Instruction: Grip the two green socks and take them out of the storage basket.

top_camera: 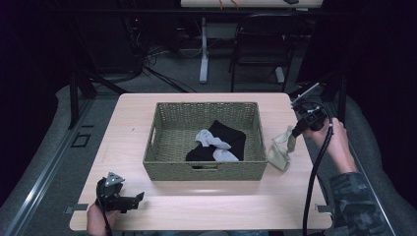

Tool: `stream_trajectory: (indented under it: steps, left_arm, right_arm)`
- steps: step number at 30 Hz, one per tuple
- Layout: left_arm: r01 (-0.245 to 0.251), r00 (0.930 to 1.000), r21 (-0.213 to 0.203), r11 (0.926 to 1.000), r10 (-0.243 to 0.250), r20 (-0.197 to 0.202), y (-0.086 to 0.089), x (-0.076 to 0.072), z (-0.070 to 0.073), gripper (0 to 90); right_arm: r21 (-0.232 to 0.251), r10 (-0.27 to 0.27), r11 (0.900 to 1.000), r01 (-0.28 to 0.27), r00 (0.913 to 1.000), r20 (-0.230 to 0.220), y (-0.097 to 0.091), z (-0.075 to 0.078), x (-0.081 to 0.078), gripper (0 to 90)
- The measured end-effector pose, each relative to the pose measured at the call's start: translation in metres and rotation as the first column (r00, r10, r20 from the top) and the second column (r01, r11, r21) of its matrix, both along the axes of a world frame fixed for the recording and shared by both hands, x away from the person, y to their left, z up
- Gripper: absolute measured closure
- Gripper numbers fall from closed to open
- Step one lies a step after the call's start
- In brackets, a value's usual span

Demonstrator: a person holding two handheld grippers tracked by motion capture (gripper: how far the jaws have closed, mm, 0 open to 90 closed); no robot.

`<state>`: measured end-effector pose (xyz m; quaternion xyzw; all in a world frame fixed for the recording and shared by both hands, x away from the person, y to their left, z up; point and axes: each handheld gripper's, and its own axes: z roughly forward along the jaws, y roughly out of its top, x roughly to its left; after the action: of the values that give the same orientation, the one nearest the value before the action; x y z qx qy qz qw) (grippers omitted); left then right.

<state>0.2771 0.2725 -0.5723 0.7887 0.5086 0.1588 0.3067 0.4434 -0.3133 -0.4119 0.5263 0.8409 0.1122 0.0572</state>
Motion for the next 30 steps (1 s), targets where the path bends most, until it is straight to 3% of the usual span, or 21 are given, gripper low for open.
stream_trajectory:
  steps: [5, 7, 8, 10, 17, 21, 22, 25, 30]
  left_arm:
    - [-0.002, 1.0000, -0.011, 0.9999, 0.003, 0.005, 0.001, 0.000, 0.000, 0.0]
    - [-0.002, 1.0000, -0.010, 0.9999, 0.002, 0.004, 0.001, 0.000, 0.000, 0.0]
    - [-0.001, 1.0000, -0.011, 0.9999, 0.001, 0.004, 0.001, 0.000, 0.000, 0.0]
    - [0.001, 1.0000, -0.010, 0.9999, 0.000, 0.004, 0.000, 0.000, 0.000, 0.0]
    - [0.000, 1.0000, -0.010, 1.0000, 0.000, 0.003, 0.001, 0.000, 0.000, 0.0]
    - [-0.001, 1.0000, -0.009, 1.0000, 0.001, 0.003, 0.001, 0.000, 0.000, 0.0]
    - [-0.001, 1.0000, -0.010, 1.0000, 0.001, 0.003, 0.001, 0.000, 0.000, 0.0]
    - [0.000, 1.0000, -0.010, 1.0000, 0.000, 0.005, 0.000, 0.000, 0.000, 0.0]
    - [-0.001, 1.0000, -0.010, 0.9999, 0.001, 0.005, 0.000, 0.000, 0.000, 0.0]
  right_arm:
    - [0.002, -0.035, 0.9994, 0.035, 0.9994, -0.004, -0.004, -0.030, 0.003, 87.9]
    - [0.019, -0.042, 0.9989, 0.042, 0.9990, -0.017, -0.006, -0.040, 0.004, 87.9]
    - [0.005, -0.030, 0.9995, 0.030, 0.9986, -0.043, -0.007, -0.044, 0.006, 87.8]
    - [0.017, -0.061, 0.9980, 0.061, 0.9977, -0.032, -0.006, -0.057, 0.006, 87.8]
    - [0.037, -0.079, 0.9959, 0.082, 0.9940, -0.076, -0.009, -0.095, 0.013, 85.5]
    - [0.054, -0.072, 0.9956, 0.077, 0.9944, -0.077, -0.011, -0.097, 0.011, 72.7]
    - [0.064, -0.083, 0.9942, 0.086, 0.9949, -0.058, -0.010, -0.095, 0.009, 69.0]
    - [0.074, -0.070, 0.9946, 0.072, 0.9971, -0.029, -0.014, -0.082, 0.001, 50.9]
    - [0.122, -0.060, 0.9909, 0.057, 0.9978, 0.028, -0.014, -0.064, -0.019, 37.3]
